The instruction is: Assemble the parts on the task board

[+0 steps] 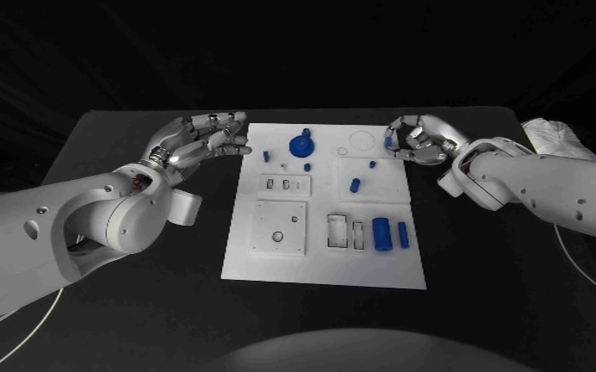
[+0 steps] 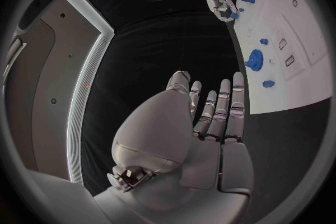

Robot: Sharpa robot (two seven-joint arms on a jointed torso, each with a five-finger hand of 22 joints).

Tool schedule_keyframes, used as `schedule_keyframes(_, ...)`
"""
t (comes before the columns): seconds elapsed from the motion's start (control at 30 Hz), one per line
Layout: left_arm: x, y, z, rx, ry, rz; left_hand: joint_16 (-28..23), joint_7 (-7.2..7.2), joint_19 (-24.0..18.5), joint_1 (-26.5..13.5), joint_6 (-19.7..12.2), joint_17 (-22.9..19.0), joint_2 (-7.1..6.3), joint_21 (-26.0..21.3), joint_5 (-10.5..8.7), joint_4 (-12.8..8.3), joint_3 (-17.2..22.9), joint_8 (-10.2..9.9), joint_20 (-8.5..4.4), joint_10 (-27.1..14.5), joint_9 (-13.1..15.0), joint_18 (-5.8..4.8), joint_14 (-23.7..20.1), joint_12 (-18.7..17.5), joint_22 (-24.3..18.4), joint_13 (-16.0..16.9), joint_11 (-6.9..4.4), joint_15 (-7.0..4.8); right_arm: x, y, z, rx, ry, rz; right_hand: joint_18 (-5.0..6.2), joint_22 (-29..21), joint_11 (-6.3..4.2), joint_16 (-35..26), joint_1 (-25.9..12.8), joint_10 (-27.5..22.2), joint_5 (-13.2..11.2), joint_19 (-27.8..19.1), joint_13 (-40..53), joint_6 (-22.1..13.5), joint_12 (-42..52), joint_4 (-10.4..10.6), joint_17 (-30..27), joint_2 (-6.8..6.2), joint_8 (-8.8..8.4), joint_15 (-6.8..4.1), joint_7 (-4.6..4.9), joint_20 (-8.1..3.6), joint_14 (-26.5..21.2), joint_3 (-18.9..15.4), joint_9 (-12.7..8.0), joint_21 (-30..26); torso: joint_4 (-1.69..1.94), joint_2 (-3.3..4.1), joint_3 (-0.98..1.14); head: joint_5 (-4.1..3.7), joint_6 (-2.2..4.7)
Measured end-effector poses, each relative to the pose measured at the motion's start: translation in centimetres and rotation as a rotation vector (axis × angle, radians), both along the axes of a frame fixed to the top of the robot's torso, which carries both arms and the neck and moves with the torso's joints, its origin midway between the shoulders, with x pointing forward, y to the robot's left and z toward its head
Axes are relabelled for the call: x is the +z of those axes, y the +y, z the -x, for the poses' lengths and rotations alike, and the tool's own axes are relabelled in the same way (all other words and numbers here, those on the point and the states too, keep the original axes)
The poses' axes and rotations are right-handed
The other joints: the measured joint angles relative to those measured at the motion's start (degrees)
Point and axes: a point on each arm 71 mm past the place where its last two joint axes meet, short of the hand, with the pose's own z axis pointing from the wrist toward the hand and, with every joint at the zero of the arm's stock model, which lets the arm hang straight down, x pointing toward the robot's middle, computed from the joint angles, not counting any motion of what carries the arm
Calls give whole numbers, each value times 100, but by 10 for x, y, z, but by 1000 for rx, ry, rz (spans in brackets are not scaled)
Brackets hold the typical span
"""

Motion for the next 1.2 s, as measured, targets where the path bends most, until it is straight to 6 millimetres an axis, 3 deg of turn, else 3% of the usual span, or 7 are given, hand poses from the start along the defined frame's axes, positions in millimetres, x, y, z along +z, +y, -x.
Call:
schedule_keyframes(0.27, 0, -1, 0, -3, 0, -1, 0, 0, 0, 0, 0, 0, 0, 0, 0, 0, 0, 0, 0, 0, 0, 1, 0, 0, 0, 0, 0, 0, 48, 43, -3, 99, -72, -66, 1, 0, 21, 0, 0, -21, 0, 0, 0, 19, 0, 0, 0, 0, 0, 0, -20, 0, 0, 0, -7, -13, 14, 0, 3, -8, -30)
schedule_keyframes(0.47, 0, -4, 0, -10, 1, 0, 0, 0, 0, 0, 0, 1, 0, 0, 0, 0, 0, 0, 0, 0, 0, 0, 0, 0, 0, 0, 0, 0, 62, 88, -2, 190, -60, -101, 1, -1, 35, 0, 0, -6, 21, 0, 0, 40, 0, -21, 0, 0, 0, 0, 1, 0, 0, 26, -37, -100, 19, -4, -1, -19, -42)
schedule_keyframes(0.67, 0, -6, 0, -12, 1, 0, 0, 0, 0, 0, 0, 1, 0, 0, 0, 0, 0, 0, 0, 0, 0, 0, 0, 0, 1, 0, 0, 0, 59, 130, 2, 265, 4, -104, 1, -1, 61, 0, -31, -20, 21, -21, -1, 41, 0, -8, 4, 31, -1, 42, 42, 21, 0, 39, -61, -168, 21, -4, -1, 13, -45)
schedule_keyframes(0.87, 0, -7, 0, -14, 2, 0, 0, 0, 0, 0, 0, 1, 0, 0, 0, 0, 0, 0, 0, 0, 0, 0, 0, 0, 1, 1, 0, 0, 43, 166, 10, 328, 88, -84, 1, -1, 103, 0, -31, -19, -13, -1, -1, 70, 0, -23, 4, 31, -1, 85, 74, 44, 1, 54, -96, -246, 13, -4, -2, 58, -55)
schedule_keyframes(1.13, 0, -9, 0, -18, 1, 0, 0, 0, 0, 0, 0, 1, 0, 0, 0, 0, 0, 0, 0, 0, 0, 0, 0, 0, 1, 1, 0, 0, 29, 190, 14, 370, 138, -26, 1, 4, 144, 0, -54, -20, -47, -20, -1, 110, 0, -40, 3, 54, -2, 85, 115, 63, 1, 70, -134, -290, 2, -4, -2, 102, -65)
schedule_keyframes(1.2, 0, -9, -1, -19, 1, 0, 0, 0, 0, 0, 0, 1, 0, -7, 0, 2, 2, 0, 0, 0, 0, -64, 0, 0, 0, 1, 0, 0, 25, 193, 15, 374, 144, -14, 1, 4, 144, 0, -54, -20, -84, 1, -1, 110, 0, -40, 3, 54, -2, 106, 116, 84, -20, 70, -147, -290, 3, -3, 0, 104, -64)
